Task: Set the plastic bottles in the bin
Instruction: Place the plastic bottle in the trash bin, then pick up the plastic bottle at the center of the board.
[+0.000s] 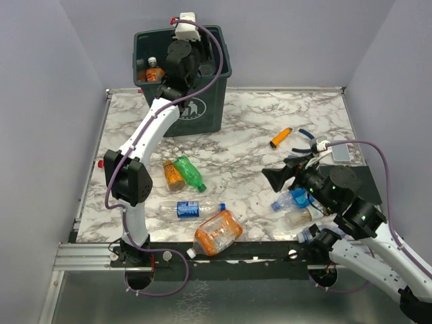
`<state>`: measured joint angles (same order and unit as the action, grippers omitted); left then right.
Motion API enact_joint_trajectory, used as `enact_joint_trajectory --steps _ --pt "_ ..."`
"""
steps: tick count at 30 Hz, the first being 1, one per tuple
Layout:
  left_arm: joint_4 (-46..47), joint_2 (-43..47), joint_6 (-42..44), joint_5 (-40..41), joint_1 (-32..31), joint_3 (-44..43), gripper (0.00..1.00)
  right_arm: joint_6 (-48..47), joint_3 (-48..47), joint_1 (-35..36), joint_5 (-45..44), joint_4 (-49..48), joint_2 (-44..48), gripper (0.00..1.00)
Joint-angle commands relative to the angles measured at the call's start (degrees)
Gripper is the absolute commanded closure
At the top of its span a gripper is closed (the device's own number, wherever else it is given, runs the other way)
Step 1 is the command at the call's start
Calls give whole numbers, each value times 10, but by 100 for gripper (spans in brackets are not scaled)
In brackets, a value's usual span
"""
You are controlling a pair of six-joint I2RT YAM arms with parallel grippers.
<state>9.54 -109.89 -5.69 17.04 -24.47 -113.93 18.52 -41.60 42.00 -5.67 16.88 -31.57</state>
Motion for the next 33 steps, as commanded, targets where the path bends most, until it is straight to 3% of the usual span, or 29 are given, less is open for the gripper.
enact_joint_trajectory --steps 1,5,8,11,16,20,27,33 --pt "-32 -5 14 -34 0 5 96 -27 0 2 -25 9 -4 0" --pt "-37 1 17 -35 0 12 49 -32 1 3 -27 6 -10 0" --pt "-42 7 17 -38 0 12 29 -33 -1 2 -30 6 -14 0" --pt "-46 18 20 -36 0 17 16 -34 -2 2 -32 6 -16 0" --pt "-46 61 16 -16 0 40 10 -35 -8 3 -34 9 -18 0" --pt "-43 148 -11 0 0 95 9 -31 -11 2 -42 11 -23 0" --pt "-36 350 -68 -3 -1 282 10 4 -27 2 -66 6 -67 0" --pt "-157 499 -94 -35 -4 433 10 28 -62 2 -105 52 -139 0"
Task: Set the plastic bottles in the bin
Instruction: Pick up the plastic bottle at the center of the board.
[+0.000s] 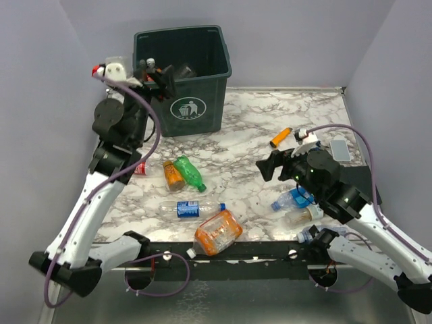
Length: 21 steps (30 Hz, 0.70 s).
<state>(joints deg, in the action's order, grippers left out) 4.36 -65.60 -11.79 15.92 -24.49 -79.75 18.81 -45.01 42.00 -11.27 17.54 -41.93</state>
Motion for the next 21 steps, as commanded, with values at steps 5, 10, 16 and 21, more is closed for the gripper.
enact_joint_trajectory --steps 5,10,16,21 --pt "-169 148 -113 -92 -4 236 9 82 -48 2 -125 100 -111 0" --pt "-160 197 -197 -155 -10 353 9 200 -44 -5 -174 149 -169 0" --pt "-143 178 -166 -219 -43 373 9 322 8 -30 -155 155 -156 0" --pt "-111 151 -142 -196 -65 373 8 388 25 -65 -179 203 -136 0"
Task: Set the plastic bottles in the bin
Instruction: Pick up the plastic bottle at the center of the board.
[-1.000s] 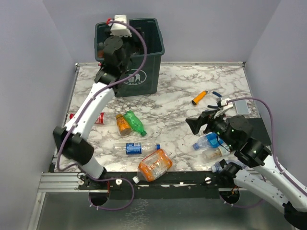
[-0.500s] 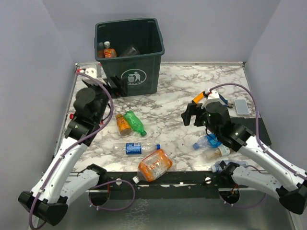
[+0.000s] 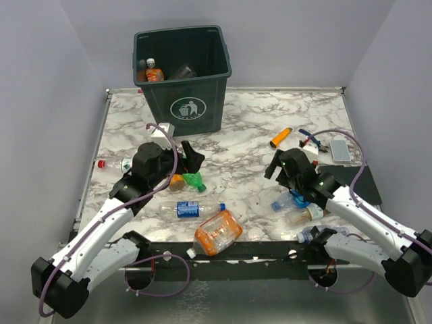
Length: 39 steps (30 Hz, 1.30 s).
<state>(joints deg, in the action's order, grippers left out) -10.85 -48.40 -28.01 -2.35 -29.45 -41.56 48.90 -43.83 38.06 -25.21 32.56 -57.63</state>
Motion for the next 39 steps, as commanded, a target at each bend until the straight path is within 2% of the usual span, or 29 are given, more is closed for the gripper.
enact_joint_trajectory --steps 1,5,9,12,14,15,21,28,32,39 --pt "52 -31 20 -12 -19 -6 8 91 17 -39 -40 58 24 0" --pt "96 -61 21 -21 -37 19 7 72 36 -120 26 55 30 0" --pt "99 -71 32 -17 -51 39 7 77 43 -133 59 47 27 0" --pt "97 -50 33 12 -51 50 7 -14 71 -132 199 -91 29 4" --pt "97 -30 31 53 -51 60 7 -43 85 -123 316 -197 3 5" --pt "96 -22 29 74 -51 65 7 -49 81 -110 340 -226 -20 5" --pt "85 23 19 210 -50 78 5 -158 -57 3 337 -261 -229 3" --pt "62 61 18 329 -47 84 3 -253 -170 57 384 -319 -389 3" --pt "60 75 17 347 -46 89 3 -281 -216 82 386 -321 -448 3" --pt "60 66 16 332 -46 87 3 -309 -284 96 386 -321 -525 5"
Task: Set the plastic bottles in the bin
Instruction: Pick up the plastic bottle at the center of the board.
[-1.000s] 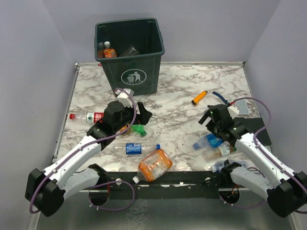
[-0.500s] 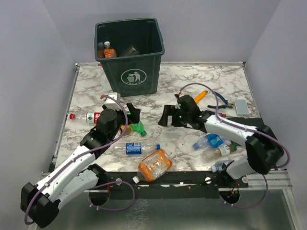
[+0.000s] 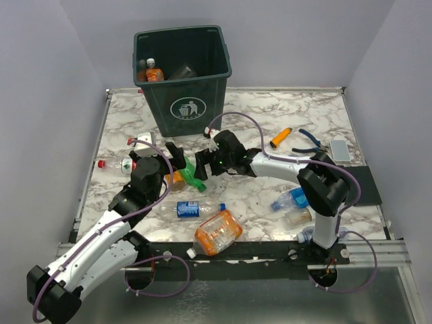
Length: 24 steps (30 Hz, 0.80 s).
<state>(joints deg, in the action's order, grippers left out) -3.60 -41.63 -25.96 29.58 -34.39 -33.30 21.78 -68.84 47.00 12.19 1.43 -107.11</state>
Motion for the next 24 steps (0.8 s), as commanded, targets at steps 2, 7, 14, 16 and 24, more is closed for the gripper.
enact_joint_trajectory --steps 2,7,14,16,24 --pt "-11 -6 -2 -1 3 4 3 -46 -44 8 23 -10 -42 6" --pt "-8 -14 1 -15 3 2 3 -59 -68 12 33 -4 -70 6" --pt "-7 -15 2 -17 3 3 3 -74 -86 29 36 6 -106 10" --pt "-6 -17 2 -18 4 3 3 -79 -91 32 31 11 -115 12" --pt "-4 -22 3 -19 4 3 3 -85 -79 37 -14 12 -119 28"
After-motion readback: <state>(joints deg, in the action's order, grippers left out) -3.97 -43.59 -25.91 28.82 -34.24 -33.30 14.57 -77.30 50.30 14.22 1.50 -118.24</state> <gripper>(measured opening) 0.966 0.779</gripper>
